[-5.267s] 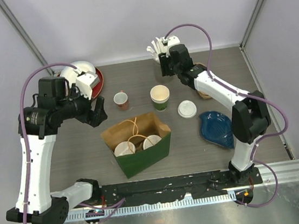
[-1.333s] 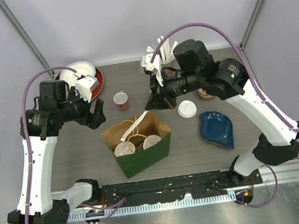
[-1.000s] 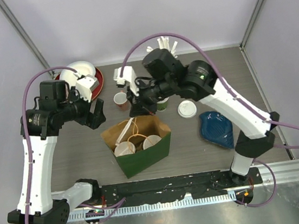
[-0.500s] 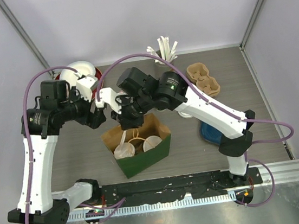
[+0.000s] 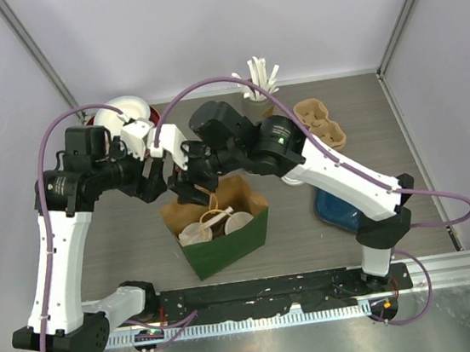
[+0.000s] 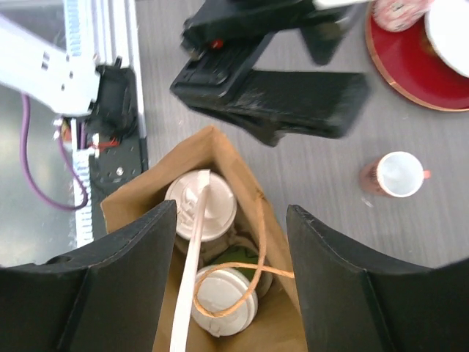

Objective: Pack the takeout coffee

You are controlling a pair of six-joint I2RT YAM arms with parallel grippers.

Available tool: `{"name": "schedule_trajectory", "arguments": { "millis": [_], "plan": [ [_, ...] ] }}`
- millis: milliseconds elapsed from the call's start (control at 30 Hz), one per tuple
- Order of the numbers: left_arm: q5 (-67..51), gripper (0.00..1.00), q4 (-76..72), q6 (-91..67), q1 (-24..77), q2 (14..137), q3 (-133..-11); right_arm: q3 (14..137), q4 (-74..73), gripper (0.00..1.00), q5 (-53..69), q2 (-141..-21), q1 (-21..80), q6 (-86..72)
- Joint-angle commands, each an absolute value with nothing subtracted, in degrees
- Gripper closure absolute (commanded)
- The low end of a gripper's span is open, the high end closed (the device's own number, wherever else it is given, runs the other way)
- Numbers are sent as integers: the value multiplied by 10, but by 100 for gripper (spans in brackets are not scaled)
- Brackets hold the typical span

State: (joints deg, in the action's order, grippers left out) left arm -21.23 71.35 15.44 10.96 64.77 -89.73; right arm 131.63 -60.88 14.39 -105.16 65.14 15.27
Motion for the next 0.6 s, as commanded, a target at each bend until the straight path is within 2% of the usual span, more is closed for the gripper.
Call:
{"name": "schedule_trajectory", "arguments": {
  "millis": [0, 167, 233, 333, 433, 533, 567],
  "plan": [
    [-226, 20, 694, 159, 106, 642, -896, 1300, -480, 33, 54, -963, 637, 97],
    [-224, 20, 695, 160, 106, 639, -892, 1185, -360, 32, -37, -864, 558, 41],
    [-222, 20, 694, 161, 106, 639, -891, 1128, -325, 30, -33, -844, 487, 10],
    [-221, 20, 695, 162, 106, 639, -891, 1063, -303, 31, -45, -824, 399, 2],
    [-219, 20, 697, 161, 105, 638, -891, 1022, -296, 33, -92, -839, 356, 2],
    [-219, 20, 697, 162, 105, 641, -889, 995, -272, 42, -99, -873, 311, 7],
    [-219, 20, 697, 162, 105, 642, -889, 991, -262, 54, -79, -885, 300, 24]
  ]
}}
